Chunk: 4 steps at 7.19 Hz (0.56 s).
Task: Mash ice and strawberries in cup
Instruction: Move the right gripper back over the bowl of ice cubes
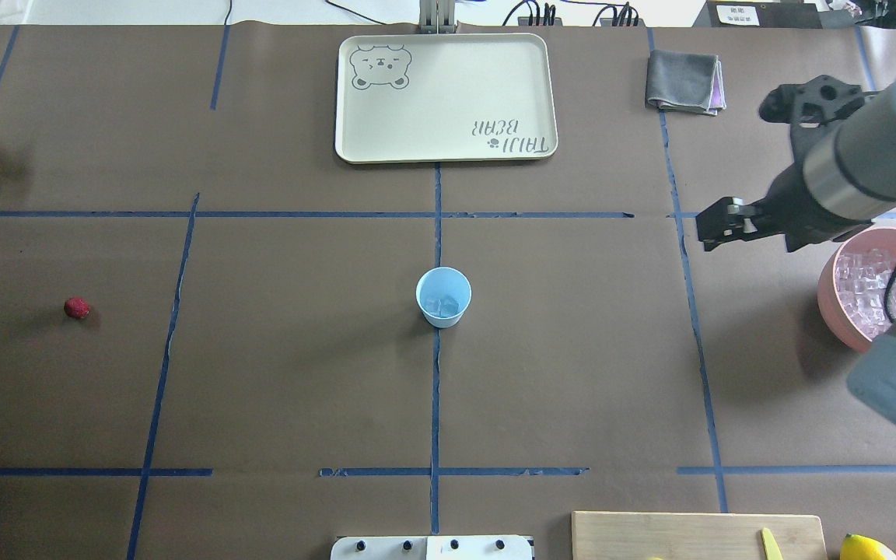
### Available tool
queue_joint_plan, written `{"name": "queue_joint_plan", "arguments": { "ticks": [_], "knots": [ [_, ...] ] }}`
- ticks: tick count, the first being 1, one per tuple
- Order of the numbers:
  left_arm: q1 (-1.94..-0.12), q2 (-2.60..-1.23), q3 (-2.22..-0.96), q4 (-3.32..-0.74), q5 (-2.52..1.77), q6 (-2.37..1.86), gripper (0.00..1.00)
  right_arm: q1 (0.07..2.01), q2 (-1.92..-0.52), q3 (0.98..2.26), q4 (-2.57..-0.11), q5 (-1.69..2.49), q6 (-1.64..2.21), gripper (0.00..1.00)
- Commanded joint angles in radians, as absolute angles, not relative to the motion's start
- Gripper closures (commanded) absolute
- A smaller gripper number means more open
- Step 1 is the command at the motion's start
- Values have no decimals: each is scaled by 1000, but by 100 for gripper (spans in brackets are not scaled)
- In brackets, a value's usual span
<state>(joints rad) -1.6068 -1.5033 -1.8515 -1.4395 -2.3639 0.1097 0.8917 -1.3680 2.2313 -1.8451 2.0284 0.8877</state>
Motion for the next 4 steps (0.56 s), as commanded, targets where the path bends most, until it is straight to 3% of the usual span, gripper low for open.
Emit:
{"name": "queue_joint_plan", "arguments": {
  "ticks": [1,4],
  "knots": [
    [-1606,-1505,-1855,-1439,-2364,109,0,1055,-1580,2224,-1719,2120,674,1],
    [-1606,-1505,-1861,-1440,-2364,98,0,1111,-1713,2073,-1490,2180,584,1]
  ]
}}
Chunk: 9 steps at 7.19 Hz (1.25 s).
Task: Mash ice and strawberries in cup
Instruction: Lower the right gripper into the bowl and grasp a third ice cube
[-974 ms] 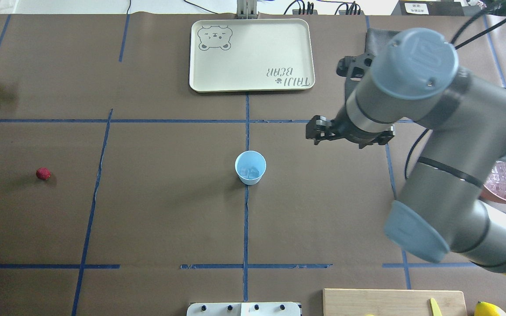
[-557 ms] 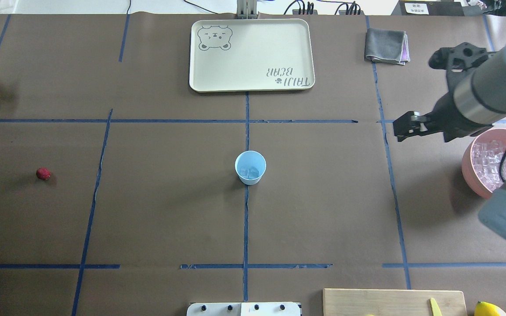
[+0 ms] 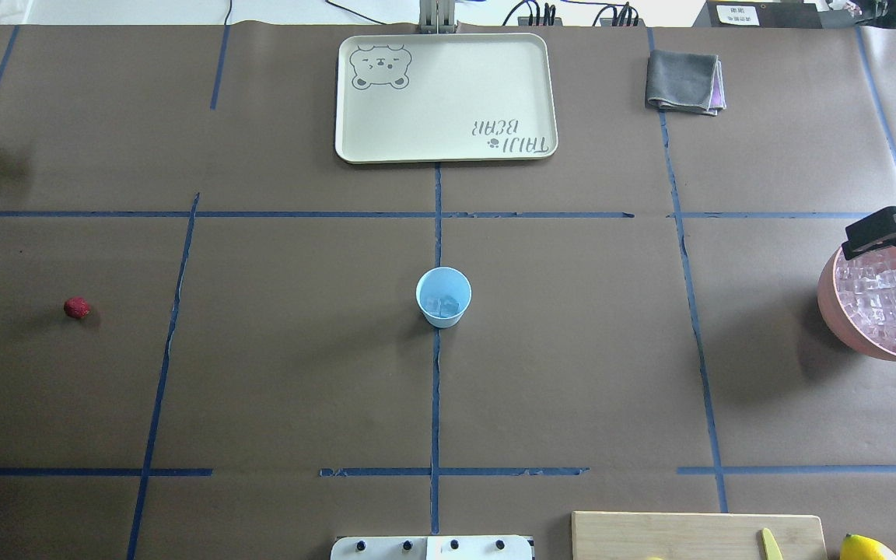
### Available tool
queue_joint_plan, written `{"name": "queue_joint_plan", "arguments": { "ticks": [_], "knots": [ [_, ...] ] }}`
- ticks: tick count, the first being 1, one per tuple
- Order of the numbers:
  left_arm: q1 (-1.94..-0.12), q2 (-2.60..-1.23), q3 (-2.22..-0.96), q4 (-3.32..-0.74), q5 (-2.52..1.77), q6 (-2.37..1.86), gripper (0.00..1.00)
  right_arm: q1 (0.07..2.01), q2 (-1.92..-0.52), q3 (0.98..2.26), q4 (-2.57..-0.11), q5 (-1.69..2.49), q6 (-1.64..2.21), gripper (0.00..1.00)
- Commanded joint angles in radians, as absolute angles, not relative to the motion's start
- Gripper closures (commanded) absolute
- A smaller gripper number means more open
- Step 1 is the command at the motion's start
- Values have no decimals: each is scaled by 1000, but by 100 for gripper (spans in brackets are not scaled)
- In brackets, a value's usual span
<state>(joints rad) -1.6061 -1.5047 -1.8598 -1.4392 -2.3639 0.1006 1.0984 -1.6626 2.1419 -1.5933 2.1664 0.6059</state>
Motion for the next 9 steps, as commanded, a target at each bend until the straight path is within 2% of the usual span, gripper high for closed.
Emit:
{"name": "queue_joint_plan", "arguments": {
  "ticks": [1,4,6,9],
  "knots": [
    [-1606,-1505,-1861,-1440,-2364,98,0,1109,-1729,2000,-1380,2183,594,1],
    [-1606,-1505,-1865,-1439,-2364,98,0,1106,-1715,1892,-1362,2183,583,2],
    [-1606,-1505,-1871,-1439,-2364,98,0,1106,-1713,1868,-1361,2180,554,24],
    [-1606,-1503,-1879,-1437,-2364,98,0,1104,-1677,1798,-1359,2177,492,24]
  ]
}}
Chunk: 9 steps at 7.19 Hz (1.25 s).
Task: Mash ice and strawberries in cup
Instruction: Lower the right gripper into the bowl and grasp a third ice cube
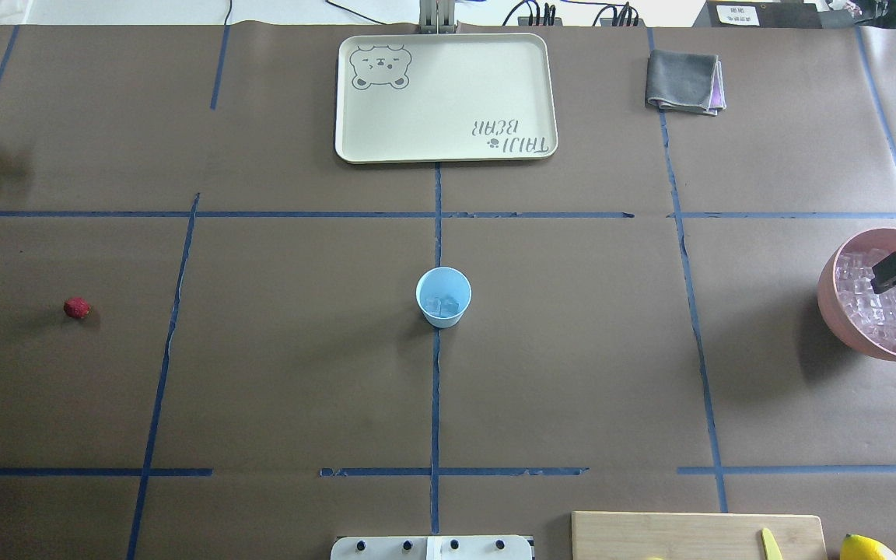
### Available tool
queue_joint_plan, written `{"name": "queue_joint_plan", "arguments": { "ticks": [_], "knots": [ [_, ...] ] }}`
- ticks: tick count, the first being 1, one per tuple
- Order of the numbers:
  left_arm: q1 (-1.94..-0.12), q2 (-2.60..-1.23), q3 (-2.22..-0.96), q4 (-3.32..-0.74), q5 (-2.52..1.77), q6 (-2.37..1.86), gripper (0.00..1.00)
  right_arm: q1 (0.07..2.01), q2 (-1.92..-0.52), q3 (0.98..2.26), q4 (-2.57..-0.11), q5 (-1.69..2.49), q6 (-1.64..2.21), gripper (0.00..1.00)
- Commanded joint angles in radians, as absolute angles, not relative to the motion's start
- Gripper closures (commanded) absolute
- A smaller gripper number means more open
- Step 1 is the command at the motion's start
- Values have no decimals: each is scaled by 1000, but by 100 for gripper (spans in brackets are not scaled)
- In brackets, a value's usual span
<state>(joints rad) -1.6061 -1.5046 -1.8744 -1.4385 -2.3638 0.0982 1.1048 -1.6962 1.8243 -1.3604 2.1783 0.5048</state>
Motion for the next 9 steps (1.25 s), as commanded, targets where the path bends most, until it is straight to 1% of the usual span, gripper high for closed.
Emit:
{"name": "queue_joint_plan", "arguments": {
  "ticks": [1,4,9],
  "knots": [
    [-1606,-1505,-1881,-1437,-2364,98,0,1104,-1674,1789,-1359,2175,491,24],
    [-1606,-1503,-1882,-1437,-2364,98,0,1104,-1644,1758,-1359,2175,492,24],
    [-1606,-1503,-1881,-1437,-2364,98,0,1104,-1649,1749,-1359,2175,499,24]
  ]
}}
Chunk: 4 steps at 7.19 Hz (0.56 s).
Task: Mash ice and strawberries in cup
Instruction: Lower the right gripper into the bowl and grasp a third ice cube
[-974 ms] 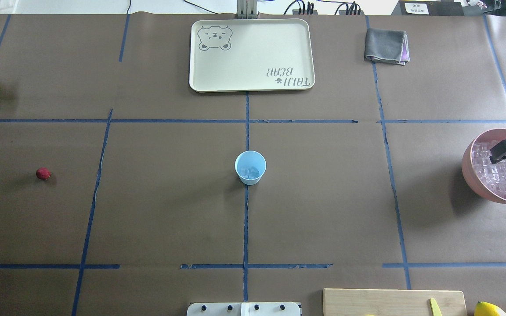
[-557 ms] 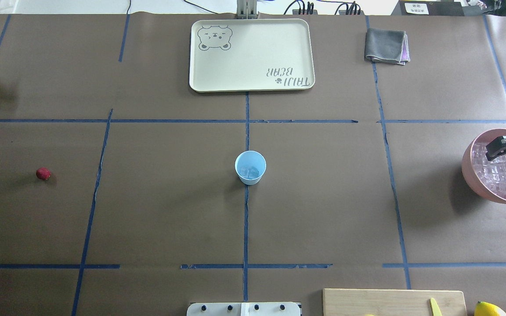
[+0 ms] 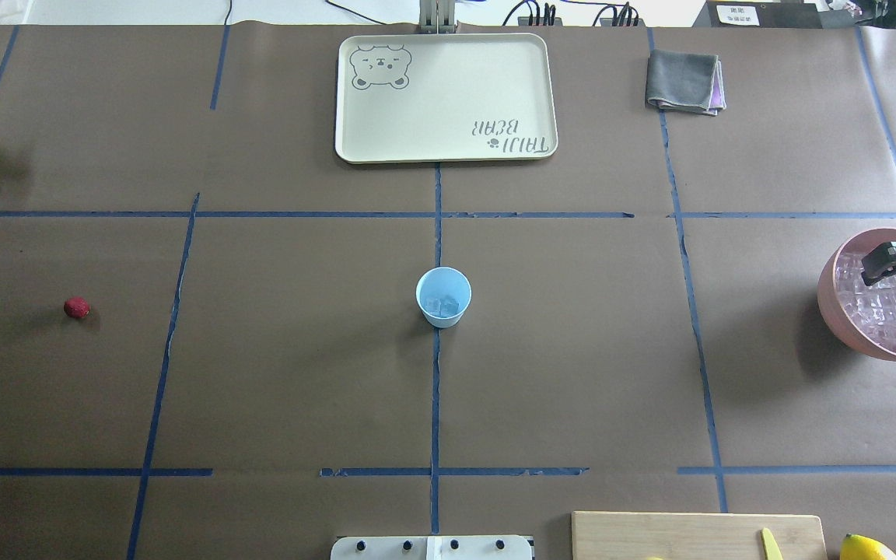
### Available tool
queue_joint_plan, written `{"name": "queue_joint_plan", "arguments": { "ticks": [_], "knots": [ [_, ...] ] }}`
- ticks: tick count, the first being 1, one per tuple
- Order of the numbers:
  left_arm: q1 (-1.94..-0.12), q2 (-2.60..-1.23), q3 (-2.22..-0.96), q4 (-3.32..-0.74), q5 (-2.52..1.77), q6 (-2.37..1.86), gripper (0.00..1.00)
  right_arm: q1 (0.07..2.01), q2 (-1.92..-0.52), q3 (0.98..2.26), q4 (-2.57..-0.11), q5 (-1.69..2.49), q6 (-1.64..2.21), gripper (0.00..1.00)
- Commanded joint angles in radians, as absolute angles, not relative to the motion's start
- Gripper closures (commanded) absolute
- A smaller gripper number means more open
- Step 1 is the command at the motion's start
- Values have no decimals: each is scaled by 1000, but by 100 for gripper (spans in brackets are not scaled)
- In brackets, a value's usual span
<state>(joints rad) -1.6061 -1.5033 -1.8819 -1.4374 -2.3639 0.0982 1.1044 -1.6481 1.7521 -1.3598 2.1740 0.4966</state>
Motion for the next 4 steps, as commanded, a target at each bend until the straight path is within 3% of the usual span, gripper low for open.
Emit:
{"name": "queue_joint_plan", "arguments": {
  "ticks": [1,2,3,4],
  "knots": [
    [-1606,-1503,-1881,-1437,-2364,98,0,1103,-1648,1746,-1361,2174,499,26],
    [-1606,-1503,-1881,-1436,-2364,98,0,1103,-1646,1743,-1361,2174,503,47],
    [-1606,-1503,-1881,-1437,-2364,98,0,1101,-1646,1743,-1359,2175,502,77],
    [-1606,-1503,-1881,-1437,-2364,98,0,1101,-1644,1744,-1359,2177,503,100]
  ]
}}
